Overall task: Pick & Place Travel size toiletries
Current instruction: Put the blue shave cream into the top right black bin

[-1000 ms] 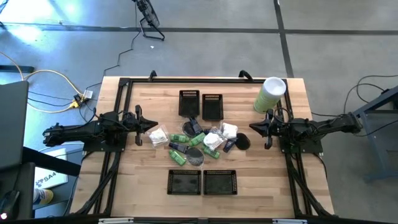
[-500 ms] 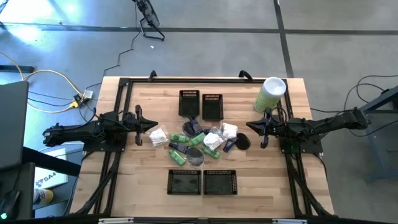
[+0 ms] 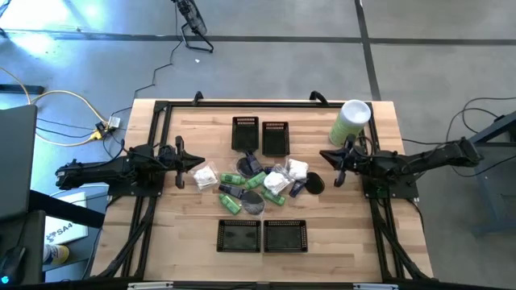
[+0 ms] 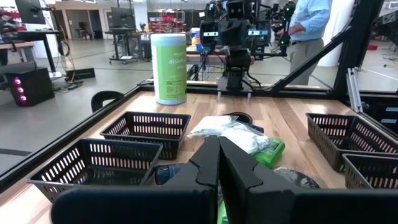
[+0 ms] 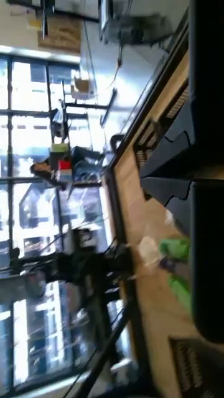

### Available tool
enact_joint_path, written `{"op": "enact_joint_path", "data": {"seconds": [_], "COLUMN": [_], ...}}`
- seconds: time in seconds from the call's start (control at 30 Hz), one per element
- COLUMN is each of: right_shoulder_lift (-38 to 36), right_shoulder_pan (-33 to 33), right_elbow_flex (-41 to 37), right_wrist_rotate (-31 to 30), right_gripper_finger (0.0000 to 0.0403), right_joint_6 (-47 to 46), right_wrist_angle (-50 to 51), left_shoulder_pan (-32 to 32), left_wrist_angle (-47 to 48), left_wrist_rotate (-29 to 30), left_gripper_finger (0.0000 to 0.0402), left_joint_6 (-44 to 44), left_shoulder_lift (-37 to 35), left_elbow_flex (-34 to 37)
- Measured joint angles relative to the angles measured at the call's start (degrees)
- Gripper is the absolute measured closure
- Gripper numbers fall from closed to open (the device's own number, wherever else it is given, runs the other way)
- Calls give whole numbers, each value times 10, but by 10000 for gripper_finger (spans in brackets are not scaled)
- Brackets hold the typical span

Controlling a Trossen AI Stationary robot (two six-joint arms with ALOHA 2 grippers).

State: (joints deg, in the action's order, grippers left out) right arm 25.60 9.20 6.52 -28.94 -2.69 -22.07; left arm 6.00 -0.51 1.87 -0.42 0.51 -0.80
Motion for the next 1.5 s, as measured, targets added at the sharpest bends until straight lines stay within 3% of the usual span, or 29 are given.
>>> {"op": "enact_joint_path", "data": {"seconds": [0.37,0.63,0.77,1.03,1.4,1.5], "right_shoulder_lift": [23,38,47,47,158,189], "right_shoulder_pan": [-35,-37,-40,-40,-39,-40], "right_elbow_flex": [0,0,0,0,101,138], "right_wrist_rotate": [5,14,19,41,51,82], "right_gripper_finger": [401,401,401,401,401,401], "right_joint_6": [-119,-11,59,-4,-66,-113], "right_wrist_angle": [8,18,-28,-65,81,153], "left_shoulder_pan": [0,0,0,0,0,0], "left_wrist_angle": [0,1,-10,-5,-2,-2], "left_wrist_rotate": [-1,-3,7,2,2,2], "left_gripper_finger": [402,402,402,402,402,402], "left_joint_6": [-49,-29,-26,-69,-55,-63], "left_shoulder_lift": [0,0,0,0,0,0], "left_elbow_flex": [0,0,0,0,0,0]}}
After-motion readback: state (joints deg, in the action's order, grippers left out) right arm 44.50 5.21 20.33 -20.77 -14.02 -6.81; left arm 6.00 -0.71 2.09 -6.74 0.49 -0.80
